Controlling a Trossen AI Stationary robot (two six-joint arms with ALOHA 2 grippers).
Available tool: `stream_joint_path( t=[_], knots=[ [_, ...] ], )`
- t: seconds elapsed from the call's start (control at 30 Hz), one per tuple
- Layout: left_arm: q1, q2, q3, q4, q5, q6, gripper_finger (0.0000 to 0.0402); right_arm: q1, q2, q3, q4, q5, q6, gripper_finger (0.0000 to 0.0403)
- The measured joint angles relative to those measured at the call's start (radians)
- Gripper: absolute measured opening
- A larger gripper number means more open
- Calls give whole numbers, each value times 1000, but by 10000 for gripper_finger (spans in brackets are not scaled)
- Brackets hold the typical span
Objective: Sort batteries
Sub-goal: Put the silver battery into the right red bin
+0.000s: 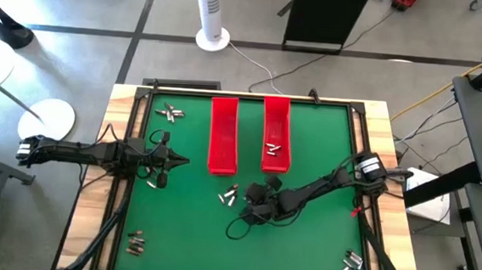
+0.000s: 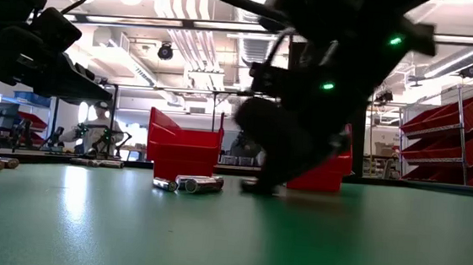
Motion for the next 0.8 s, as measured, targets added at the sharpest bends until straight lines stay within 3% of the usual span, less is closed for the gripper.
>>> stream_joint_path(
  t=[0.17,0.3,0.6,0.8],
  knots=[
    [0,0,0,1,0,0,0,26,-65,-43,-35,-79,-59,61],
    [0,2,0,0,0,0,0,46,-116,-121,33,-158,-113,57],
    [0,7,0,0,0,0,0,69,-172,-381,534,-180,-224,61],
    [0,9,0,0,0,0,0,70,-166,-443,651,-113,-301,96]
  ],
)
